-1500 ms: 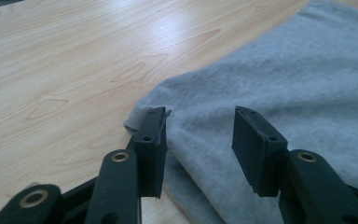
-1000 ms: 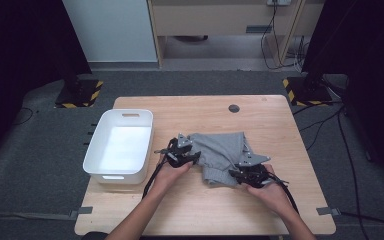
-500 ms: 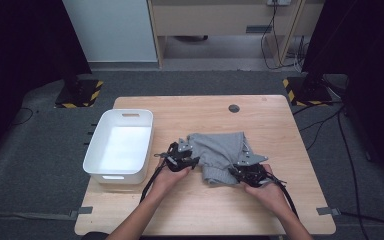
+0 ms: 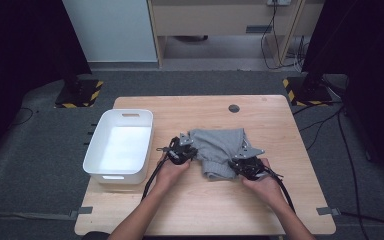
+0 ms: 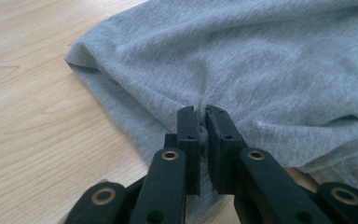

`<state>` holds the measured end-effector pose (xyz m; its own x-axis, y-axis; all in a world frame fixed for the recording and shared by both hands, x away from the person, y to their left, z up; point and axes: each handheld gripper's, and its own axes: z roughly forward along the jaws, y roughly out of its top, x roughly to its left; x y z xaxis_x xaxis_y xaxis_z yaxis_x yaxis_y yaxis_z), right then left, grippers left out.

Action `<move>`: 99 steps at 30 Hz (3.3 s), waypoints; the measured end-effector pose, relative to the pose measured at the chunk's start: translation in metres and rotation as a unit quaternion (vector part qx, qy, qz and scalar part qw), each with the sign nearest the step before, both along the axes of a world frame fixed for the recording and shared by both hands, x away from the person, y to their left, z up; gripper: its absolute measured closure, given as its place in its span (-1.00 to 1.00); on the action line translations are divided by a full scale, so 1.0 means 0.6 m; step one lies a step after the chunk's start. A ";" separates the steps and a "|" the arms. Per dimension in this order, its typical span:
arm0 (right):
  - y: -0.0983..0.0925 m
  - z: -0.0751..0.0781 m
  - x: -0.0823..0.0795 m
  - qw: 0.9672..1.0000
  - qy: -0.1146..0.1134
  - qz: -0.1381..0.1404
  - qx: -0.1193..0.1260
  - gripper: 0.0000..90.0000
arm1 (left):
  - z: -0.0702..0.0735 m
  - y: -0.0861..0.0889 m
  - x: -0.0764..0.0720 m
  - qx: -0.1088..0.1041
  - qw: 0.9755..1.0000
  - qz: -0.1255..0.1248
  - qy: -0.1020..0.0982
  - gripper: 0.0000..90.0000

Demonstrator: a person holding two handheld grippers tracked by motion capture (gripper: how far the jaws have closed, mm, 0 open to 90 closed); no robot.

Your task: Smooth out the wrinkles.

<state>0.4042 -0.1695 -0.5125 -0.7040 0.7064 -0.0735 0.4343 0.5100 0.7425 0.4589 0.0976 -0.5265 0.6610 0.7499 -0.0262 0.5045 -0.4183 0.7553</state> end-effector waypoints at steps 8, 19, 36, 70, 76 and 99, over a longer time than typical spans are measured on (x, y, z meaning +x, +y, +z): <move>-0.021 0.024 -0.008 1.000 -0.002 0.000 0.019 0.91 | 0.006 0.003 -0.002 -0.003 1.000 0.005 -0.004 0.91; -0.047 0.041 -0.014 1.000 -0.002 0.003 0.018 0.93 | 0.009 0.004 -0.005 0.002 1.000 -0.002 -0.005 0.93; -0.049 0.038 -0.024 1.000 0.001 0.011 0.011 0.92 | 0.006 0.002 -0.009 0.006 1.000 -0.006 -0.002 0.93; -0.054 0.057 0.043 0.998 -0.007 -0.056 0.016 0.17 | 0.044 -0.023 -0.058 -0.021 0.999 -0.027 -0.030 0.42; -0.050 0.058 0.055 0.998 -0.013 -0.056 0.017 0.42 | 0.047 -0.026 -0.077 -0.013 0.998 -0.046 -0.032 0.47; -0.050 0.039 0.102 0.995 0.022 -0.094 0.021 0.05 | -0.001 -0.034 -0.075 0.022 0.997 -0.060 -0.035 0.28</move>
<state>0.4656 -0.1998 -0.4888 -0.5612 0.8276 -0.0140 0.5513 0.3864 0.7394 0.4137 0.0770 -0.5269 0.7453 0.6646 0.0541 0.3951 -0.5055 0.7671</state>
